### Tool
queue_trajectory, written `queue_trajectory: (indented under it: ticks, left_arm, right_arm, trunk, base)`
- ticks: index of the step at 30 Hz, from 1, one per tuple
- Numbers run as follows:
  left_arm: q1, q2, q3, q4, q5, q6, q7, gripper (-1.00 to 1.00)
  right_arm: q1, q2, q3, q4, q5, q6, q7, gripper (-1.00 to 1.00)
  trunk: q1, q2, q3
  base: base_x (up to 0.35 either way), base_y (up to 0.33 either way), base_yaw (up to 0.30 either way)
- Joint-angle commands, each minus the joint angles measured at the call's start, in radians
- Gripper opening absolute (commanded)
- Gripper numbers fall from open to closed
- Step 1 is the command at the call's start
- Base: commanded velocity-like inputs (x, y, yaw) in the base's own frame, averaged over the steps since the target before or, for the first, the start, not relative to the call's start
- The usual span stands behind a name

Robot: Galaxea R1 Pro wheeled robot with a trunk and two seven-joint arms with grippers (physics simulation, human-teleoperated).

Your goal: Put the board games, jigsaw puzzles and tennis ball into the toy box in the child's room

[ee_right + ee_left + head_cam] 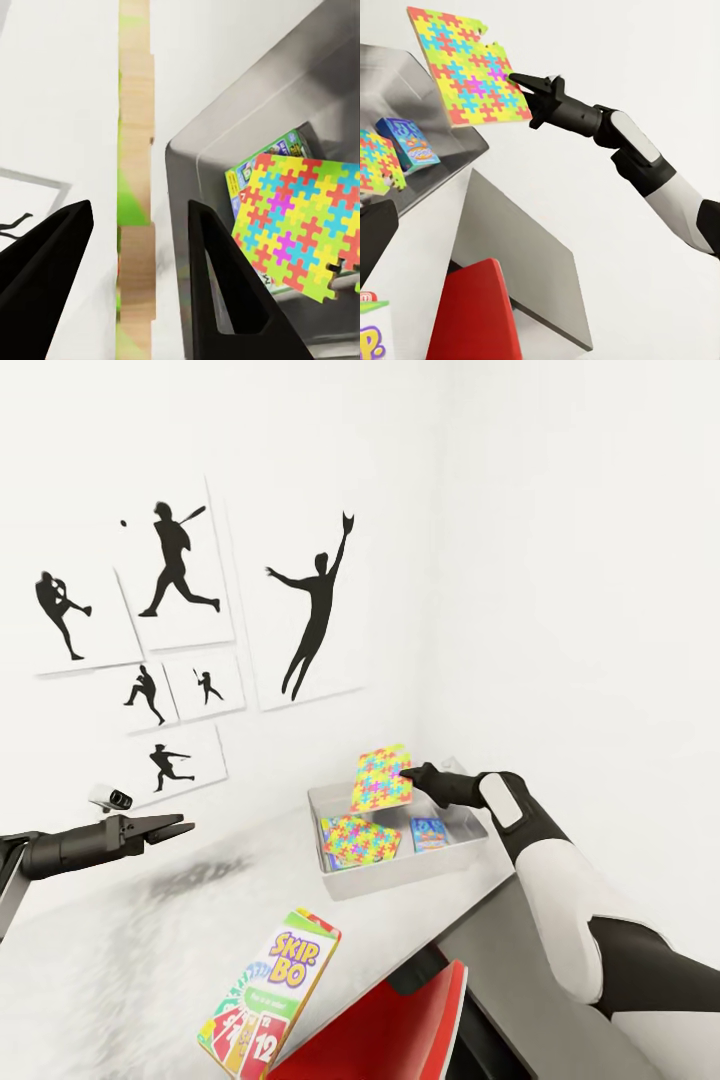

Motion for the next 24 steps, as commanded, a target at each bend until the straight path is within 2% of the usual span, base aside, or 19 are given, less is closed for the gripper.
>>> queue_trajectory:
  ticks: [1, 24]
  left_arm:
    - [-0.001, 0.0, 0.0, 0.0, 0.0, 0.011, -0.004, 1.0]
    - [-0.001, 0.003, 0.001, 0.0, 0.0, 0.011, -0.004, 1.0]
  right_arm:
    - [-0.001, 0.001, -0.01, 0.0, 0.004, 0.007, 0.004, -1.0]
    - [0.009, 0.007, -0.002, 0.009, 0.006, -0.004, 0.002, -1.0]
  trunk:
    - [0.001, -0.002, -0.004]
    - [0.001, -0.002, -0.042]
  base:
    - [0.0, 0.0, 0.0]
    - [0.0, 0.0, 0.0]
